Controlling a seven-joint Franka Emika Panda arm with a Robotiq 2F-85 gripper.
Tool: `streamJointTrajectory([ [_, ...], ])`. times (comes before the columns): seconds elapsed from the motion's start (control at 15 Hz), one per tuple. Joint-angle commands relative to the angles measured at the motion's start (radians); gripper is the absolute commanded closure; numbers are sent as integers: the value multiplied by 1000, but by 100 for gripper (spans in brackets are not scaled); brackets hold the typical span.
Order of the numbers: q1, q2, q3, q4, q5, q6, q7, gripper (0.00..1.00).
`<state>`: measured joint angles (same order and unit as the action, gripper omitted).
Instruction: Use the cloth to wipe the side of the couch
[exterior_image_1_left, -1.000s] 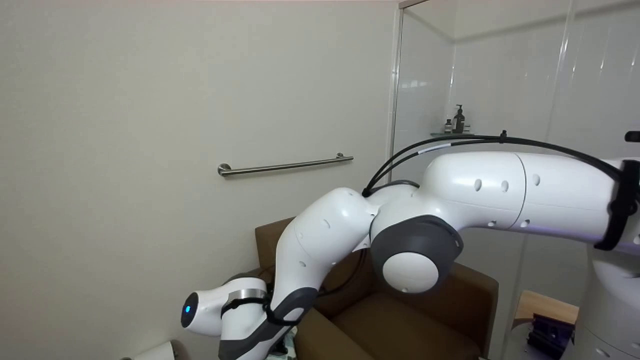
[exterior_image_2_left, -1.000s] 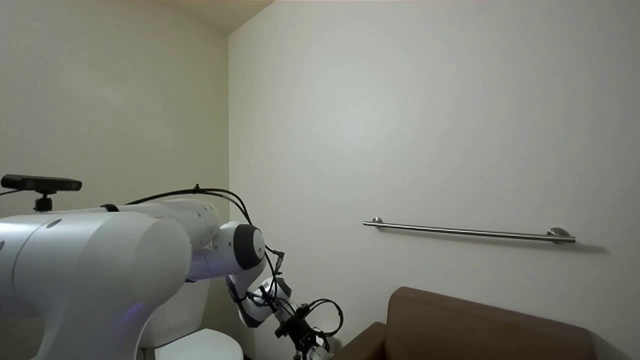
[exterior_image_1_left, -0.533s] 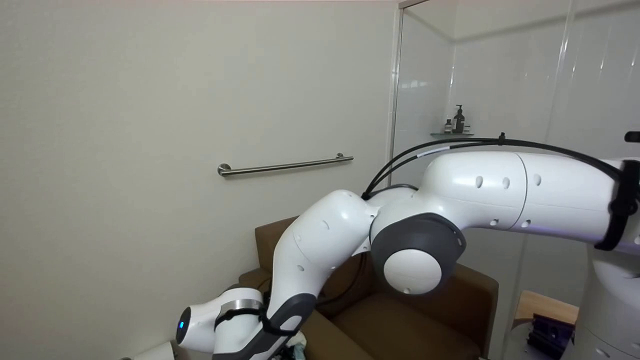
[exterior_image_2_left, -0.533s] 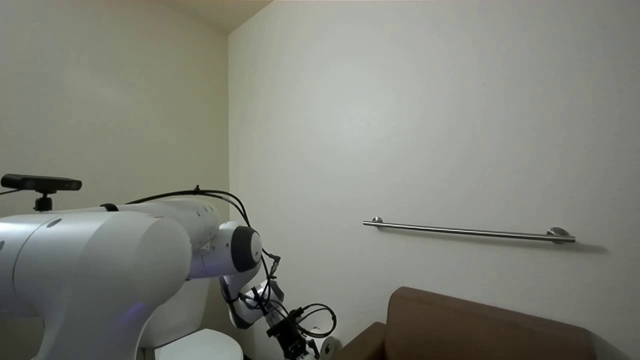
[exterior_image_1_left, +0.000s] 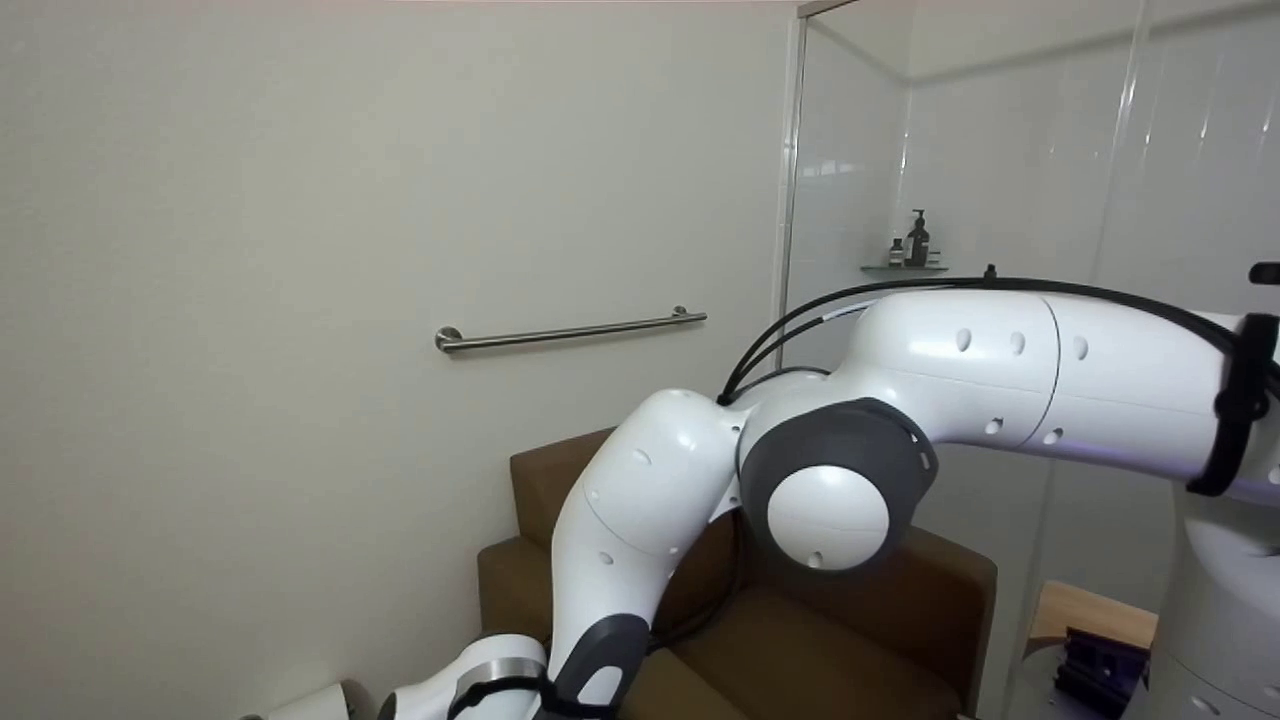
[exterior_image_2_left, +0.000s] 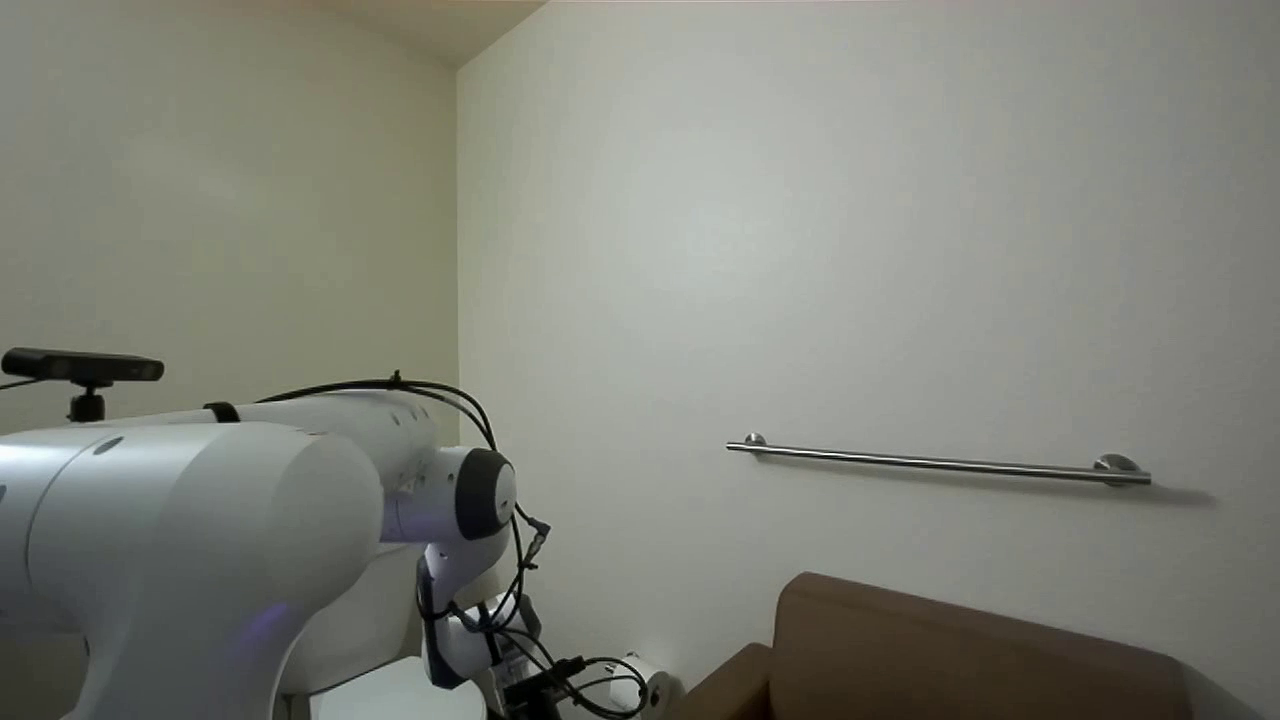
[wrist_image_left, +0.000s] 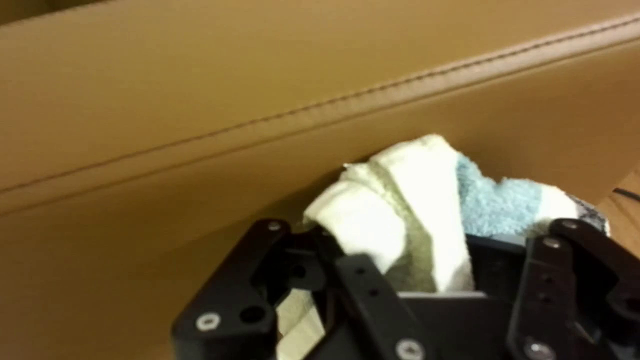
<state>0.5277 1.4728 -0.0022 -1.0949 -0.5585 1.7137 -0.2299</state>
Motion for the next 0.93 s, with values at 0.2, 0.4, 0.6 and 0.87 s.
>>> streamJointTrajectory([
  [0.2, -21, -66, 68, -131, 12, -119, -198, 94],
  [0.4, -31, 12, 104, -43, 5, -213, -282, 94],
  [0.6, -31, 0, 103, -85, -10, -221, -296, 94],
  [0.87, -16, 3, 81, -67, -37, -154, -232, 95],
])
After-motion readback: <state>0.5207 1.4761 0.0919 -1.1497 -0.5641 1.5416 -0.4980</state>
